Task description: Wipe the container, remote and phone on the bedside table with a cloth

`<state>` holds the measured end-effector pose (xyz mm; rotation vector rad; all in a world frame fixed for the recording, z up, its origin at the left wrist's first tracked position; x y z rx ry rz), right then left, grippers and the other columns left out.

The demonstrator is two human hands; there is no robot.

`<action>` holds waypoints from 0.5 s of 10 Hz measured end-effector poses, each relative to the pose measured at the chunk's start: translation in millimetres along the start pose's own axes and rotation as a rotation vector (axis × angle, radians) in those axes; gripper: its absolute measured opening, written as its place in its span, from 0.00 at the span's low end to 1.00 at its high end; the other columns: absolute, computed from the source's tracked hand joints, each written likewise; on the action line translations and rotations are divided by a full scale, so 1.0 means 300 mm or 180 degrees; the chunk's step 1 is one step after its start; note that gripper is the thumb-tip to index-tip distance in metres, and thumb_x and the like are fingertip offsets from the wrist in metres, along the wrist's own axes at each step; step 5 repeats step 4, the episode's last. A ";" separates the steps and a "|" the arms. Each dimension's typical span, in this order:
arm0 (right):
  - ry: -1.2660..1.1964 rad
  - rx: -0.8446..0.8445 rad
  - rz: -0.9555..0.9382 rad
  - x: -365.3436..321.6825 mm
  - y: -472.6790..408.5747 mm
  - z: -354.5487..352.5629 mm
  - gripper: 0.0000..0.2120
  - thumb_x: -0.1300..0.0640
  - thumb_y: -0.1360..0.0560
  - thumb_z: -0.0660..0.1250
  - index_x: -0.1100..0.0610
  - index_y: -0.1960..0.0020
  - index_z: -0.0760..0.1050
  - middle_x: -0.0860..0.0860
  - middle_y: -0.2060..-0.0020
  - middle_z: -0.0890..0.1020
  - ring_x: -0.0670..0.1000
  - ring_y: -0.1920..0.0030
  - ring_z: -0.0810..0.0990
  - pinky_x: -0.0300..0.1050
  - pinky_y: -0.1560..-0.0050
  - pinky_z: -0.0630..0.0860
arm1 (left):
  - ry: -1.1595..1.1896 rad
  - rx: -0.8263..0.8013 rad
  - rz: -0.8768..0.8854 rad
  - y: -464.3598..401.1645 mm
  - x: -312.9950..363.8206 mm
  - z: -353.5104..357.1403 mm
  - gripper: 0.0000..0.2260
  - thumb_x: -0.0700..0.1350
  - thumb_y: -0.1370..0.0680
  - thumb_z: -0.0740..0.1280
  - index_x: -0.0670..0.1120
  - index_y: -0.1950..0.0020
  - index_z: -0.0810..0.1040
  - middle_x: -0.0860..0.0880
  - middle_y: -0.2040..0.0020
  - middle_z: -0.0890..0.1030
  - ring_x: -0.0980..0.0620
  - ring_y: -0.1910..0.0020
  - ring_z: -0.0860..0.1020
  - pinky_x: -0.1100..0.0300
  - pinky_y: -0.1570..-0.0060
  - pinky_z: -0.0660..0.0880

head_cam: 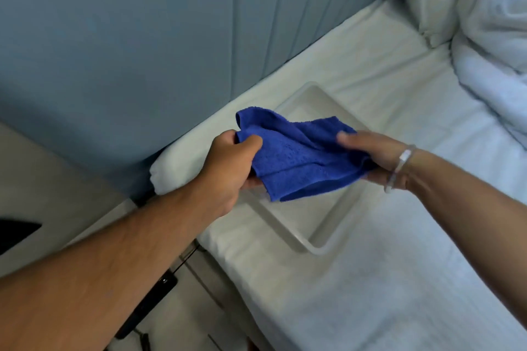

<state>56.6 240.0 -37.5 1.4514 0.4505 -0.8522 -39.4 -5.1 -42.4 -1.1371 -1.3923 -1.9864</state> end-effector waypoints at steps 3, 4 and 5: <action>0.4083 0.1563 -0.0153 -0.116 -0.173 -0.100 0.24 0.48 0.36 0.77 0.52 0.44 0.75 0.52 0.49 0.82 0.54 0.50 0.80 0.47 0.49 0.76 | -0.1437 0.0192 -0.0254 -0.064 -0.108 0.089 0.05 0.36 0.26 0.72 0.35 0.56 0.78 0.37 0.53 0.84 0.40 0.53 0.85 0.39 0.54 0.83; 0.4093 0.1753 -0.0432 -0.158 -0.122 -0.080 0.20 0.48 0.31 0.73 0.52 0.41 0.75 0.52 0.49 0.83 0.53 0.50 0.80 0.44 0.49 0.74 | -0.2079 0.0429 0.0051 -0.013 -0.076 0.053 0.04 0.40 0.26 0.72 0.44 0.54 0.78 0.44 0.55 0.83 0.44 0.56 0.84 0.42 0.50 0.83; 0.4093 0.1753 -0.0432 -0.158 -0.122 -0.080 0.20 0.48 0.31 0.73 0.52 0.41 0.75 0.52 0.49 0.83 0.53 0.50 0.80 0.44 0.49 0.74 | -0.2079 0.0429 0.0051 -0.013 -0.076 0.053 0.04 0.40 0.26 0.72 0.44 0.54 0.78 0.44 0.55 0.83 0.44 0.56 0.84 0.42 0.50 0.83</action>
Point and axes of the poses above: each hand's wrist, its own y-axis away from the middle knuckle, its own z-axis out of the palm, x = y × z, the point moved 1 cm from there along -y, towards the middle knuckle
